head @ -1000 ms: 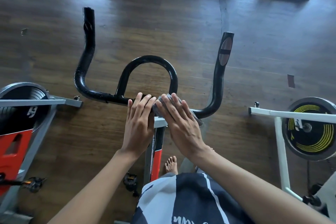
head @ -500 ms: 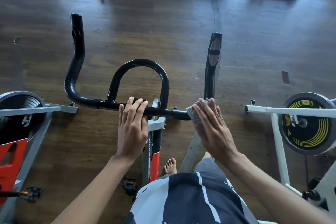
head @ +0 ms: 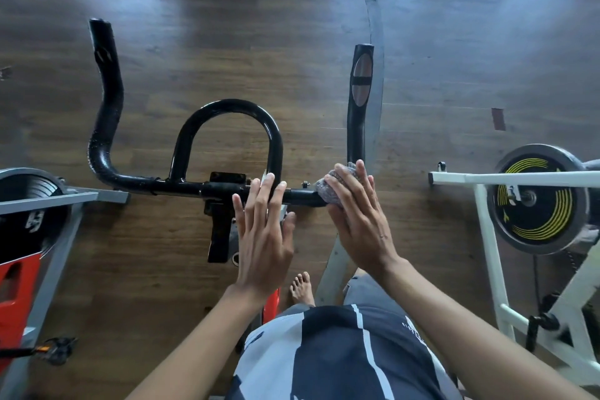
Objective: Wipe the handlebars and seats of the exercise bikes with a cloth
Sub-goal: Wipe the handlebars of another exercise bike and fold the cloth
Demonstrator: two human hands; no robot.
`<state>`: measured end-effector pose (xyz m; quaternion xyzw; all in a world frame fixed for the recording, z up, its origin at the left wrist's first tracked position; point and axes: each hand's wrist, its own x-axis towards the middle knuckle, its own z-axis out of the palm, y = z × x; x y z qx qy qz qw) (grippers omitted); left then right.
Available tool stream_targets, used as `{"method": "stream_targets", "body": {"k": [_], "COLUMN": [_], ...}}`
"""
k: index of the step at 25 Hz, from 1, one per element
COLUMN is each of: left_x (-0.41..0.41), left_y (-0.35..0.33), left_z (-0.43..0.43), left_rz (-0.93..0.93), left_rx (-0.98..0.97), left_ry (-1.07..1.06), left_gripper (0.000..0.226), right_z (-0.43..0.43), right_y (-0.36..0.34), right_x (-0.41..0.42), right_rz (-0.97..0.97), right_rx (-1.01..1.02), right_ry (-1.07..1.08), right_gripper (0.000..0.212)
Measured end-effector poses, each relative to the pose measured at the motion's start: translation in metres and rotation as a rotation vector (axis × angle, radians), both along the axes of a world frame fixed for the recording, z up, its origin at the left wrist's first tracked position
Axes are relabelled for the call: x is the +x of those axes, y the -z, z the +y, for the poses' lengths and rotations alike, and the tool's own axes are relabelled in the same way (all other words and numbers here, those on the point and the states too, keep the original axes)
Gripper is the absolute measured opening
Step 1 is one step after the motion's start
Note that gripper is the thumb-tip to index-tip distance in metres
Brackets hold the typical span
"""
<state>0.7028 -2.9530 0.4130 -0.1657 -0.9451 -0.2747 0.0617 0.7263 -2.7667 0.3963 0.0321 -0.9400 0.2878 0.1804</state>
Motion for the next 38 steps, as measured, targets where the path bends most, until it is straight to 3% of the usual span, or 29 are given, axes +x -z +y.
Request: {"method": "stream_targets", "body": {"k": [5, 11, 15, 20, 26, 30, 34, 38], "left_x": [0.003, -0.001, -0.028, -0.1, -0.145, -0.132, -0.131, -0.13], "left_y": [0.003, -0.009, -0.037, -0.066, -0.074, -0.077, -0.084, -0.082], "left_z": [0.001, 0.026, 0.07, 0.153, 0.207, 0.224, 0.232, 0.231], "left_rz": [-0.02, -0.011, 0.026, -0.064, -0.338, -0.318, -0.302, -0.287], "left_rx": [0.001, 0.064, 0.157, 0.358, 0.839, 1.056, 1.144, 1.114], "left_ry": [-0.011, -0.134, -0.19, -0.236, -0.6, -0.757, -0.785, -0.749], "left_gripper": [0.048, 0.045, 0.036, 0.032, 0.03, 0.033, 0.037, 0.037], "right_z": [0.021, 0.027, 0.063, 0.136, 0.175, 0.183, 0.172, 0.176], "right_y": [-0.002, -0.008, -0.031, -0.042, -0.028, -0.017, -0.001, 0.01], "right_x": [-0.005, -0.009, -0.042, -0.132, -0.216, -0.252, -0.238, -0.235], "right_rz": [0.03, 0.044, 0.151, 0.27, 0.354, 0.462, 0.448, 0.482], "right_rx": [0.034, -0.15, -0.25, -0.223, -0.032, 0.055, -0.078, -0.047], "right_ry": [-0.157, -0.183, -0.213, -0.394, -0.754, -0.942, -1.026, -1.089], "right_gripper": [0.039, 0.037, 0.036, 0.036, 0.044, 0.056, 0.054, 0.048]}}
